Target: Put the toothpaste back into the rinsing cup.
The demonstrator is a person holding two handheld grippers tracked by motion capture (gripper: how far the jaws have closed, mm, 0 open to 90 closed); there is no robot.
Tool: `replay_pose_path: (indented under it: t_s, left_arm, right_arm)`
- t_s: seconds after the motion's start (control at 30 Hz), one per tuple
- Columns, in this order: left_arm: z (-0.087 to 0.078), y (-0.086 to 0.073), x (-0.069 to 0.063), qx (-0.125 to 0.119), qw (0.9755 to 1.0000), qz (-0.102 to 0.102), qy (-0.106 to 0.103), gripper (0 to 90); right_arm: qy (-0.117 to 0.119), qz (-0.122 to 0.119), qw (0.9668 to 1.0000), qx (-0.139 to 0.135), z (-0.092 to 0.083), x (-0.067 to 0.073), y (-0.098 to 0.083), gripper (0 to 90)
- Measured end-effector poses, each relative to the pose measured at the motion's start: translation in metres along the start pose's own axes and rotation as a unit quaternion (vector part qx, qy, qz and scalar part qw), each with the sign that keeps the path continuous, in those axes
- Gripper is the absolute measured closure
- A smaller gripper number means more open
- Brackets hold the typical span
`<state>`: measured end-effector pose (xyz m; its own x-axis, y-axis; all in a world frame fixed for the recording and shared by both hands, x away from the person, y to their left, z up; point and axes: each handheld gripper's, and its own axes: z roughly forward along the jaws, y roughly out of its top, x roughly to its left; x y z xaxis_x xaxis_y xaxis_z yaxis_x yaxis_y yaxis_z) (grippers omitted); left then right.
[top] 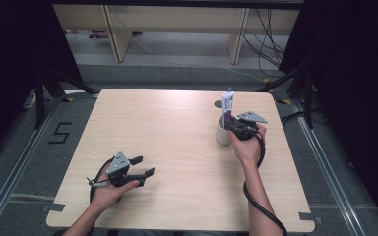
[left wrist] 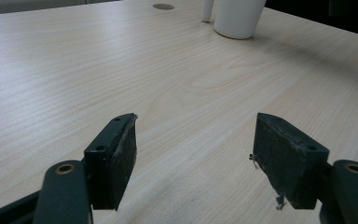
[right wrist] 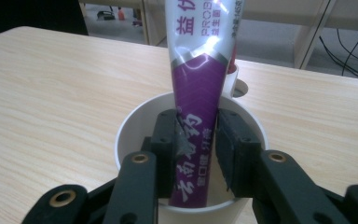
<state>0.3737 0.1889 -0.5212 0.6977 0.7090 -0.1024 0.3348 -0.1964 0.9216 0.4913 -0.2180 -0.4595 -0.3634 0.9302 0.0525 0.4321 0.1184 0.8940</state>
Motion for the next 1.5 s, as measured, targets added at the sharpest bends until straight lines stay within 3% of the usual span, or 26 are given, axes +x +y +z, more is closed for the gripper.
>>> replay_pose_path:
  t_s: [0.2, 0.23, 0.33, 0.4, 0.63, 0.83, 0.9, 0.93, 1.03, 1.07, 1.2, 1.23, 1.3, 1.4, 1.5]
  left_arm:
    - [0.0, 0.0, 0.0, -0.004, 1.0, -0.007, 0.0, 30.3]
    - [0.0, 0.0, 0.0, -0.003, 1.0, -0.007, 0.0, 30.3]
    - [0.0, 0.0, 0.0, -0.002, 1.0, -0.001, 0.0, 30.3]
    - [0.0, 0.0, 0.0, -0.004, 1.0, -0.004, 0.0, 30.3]
    - [0.0, 0.0, 0.0, -0.004, 1.0, -0.004, 0.0, 30.3]
    - [0.0, 0.0, 0.0, -0.004, 1.0, -0.004, -0.001, 30.3]
    - [0.0, 0.0, 0.0, -0.005, 1.0, -0.005, 0.0, 30.2]
    - [0.0, 0.0, 0.0, -0.005, 1.0, -0.006, 0.0, 30.2]
    - [0.0, 0.0, 0.0, -0.003, 1.0, -0.004, 0.001, 30.3]
    - [0.0, 0.0, 0.0, -0.005, 1.0, -0.006, 0.001, 30.3]
    - [0.0, 0.0, 0.0, 0.0, 1.0, -0.001, 0.002, 30.3]
    - [0.0, 0.0, 0.0, 0.0, 1.0, -0.002, 0.002, 30.3]
    - [0.0, 0.0, 0.0, -0.001, 1.0, -0.003, 0.002, 30.3]
    - [0.0, 0.0, 0.0, -0.001, 1.0, -0.004, 0.003, 30.3]
    - [0.0, 0.0, 0.0, -0.001, 1.0, -0.004, 0.003, 30.3]
  right_arm:
    - [-0.003, -0.007, 1.0, -0.002, 0.001, 0.0, 0.002, 67.3]
    - [0.0, 0.006, 1.0, 0.002, -0.001, 0.003, 0.002, 66.4]
    - [-0.001, 0.009, 0.9999, 0.01, -0.002, 0.004, 0.003, 65.7]
    - [-0.001, -0.002, 1.0, 0.002, -0.002, 0.003, 0.003, 64.3]
    - [0.003, -0.002, 1.0, 0.002, -0.006, 0.006, 0.007, 61.5]
    - [-0.007, -0.016, 0.9998, 0.009, -0.011, 0.004, 0.011, 59.3]
    - [-0.009, -0.014, 0.9998, 0.012, -0.013, 0.004, 0.012, 58.4]
    - [-0.011, -0.003, 0.9998, 0.017, -0.015, 0.005, 0.013, 57.8]
    - [-0.006, -0.027, 0.9992, 0.029, -0.019, -0.001, 0.013, 56.6]
    - [-0.004, -0.027, 0.9987, 0.043, -0.024, -0.002, 0.013, 56.0]
    - [-0.003, -0.024, 0.9983, 0.053, -0.033, -0.005, 0.012, 55.3]
    - [-0.002, -0.033, 0.9983, 0.049, -0.035, -0.008, 0.012, 55.1]
    - [-0.001, -0.022, 0.9985, 0.05, -0.039, -0.007, 0.009, 54.7]
    - [0.004, -0.026, 0.9982, 0.054, -0.045, -0.01, 0.006, 54.2]
    - [0.001, -0.039, 0.9979, 0.052, -0.051, -0.012, 0.003, 54.2]
